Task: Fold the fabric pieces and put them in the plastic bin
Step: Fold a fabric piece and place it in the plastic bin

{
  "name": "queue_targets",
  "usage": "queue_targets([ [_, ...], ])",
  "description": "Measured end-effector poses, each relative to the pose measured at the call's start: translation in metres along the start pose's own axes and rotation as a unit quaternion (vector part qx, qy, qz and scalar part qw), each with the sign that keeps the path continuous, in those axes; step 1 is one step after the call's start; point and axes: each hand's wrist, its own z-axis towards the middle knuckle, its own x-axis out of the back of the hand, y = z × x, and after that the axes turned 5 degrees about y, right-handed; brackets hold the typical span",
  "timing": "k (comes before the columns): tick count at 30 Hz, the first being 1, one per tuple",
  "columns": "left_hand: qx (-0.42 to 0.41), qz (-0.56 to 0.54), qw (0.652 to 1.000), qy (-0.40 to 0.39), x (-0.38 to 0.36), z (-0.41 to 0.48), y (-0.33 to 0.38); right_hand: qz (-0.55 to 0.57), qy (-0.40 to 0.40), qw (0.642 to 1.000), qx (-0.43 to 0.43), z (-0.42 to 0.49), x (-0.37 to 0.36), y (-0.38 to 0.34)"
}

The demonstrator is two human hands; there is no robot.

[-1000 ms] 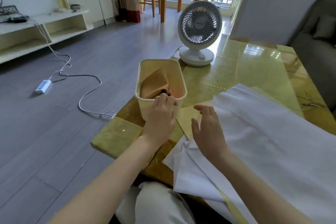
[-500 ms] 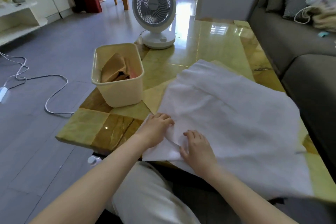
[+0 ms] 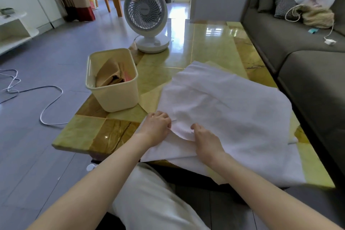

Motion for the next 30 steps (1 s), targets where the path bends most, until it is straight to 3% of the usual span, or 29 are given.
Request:
queue_targets([
  [5, -0.029, 0.008, 0.997, 0.067, 0.011, -0.002, 0.011, 0.008, 0.04, 0.998, -0.054, -0.012, 0.024, 0.031],
  [10, -0.054, 0.032, 0.996, 0.06, 0.017, -0.014, 0.023, -0.014, 0.033, 0.998, -0.043, -0.036, 0.039, 0.053],
  [20, -0.071, -0.018, 0.989, 0.128, 0.028, -0.039, 0.05, 0.103, 0.089, 0.986, -0.097, -0.064, 0.057, 0.076],
  [25, -0.071, -0.039, 0.994, 0.075, 0.032, -0.048, 0.077, 0.086, 0.146, 0.981, -0.098, -0.079, 0.07, 0.089],
  [30, -0.088, -0.059, 0.994, 0.001, 0.021, -0.062, 0.112, -0.019, 0.041, 0.987, -0.153, -0.103, 0.065, 0.112],
])
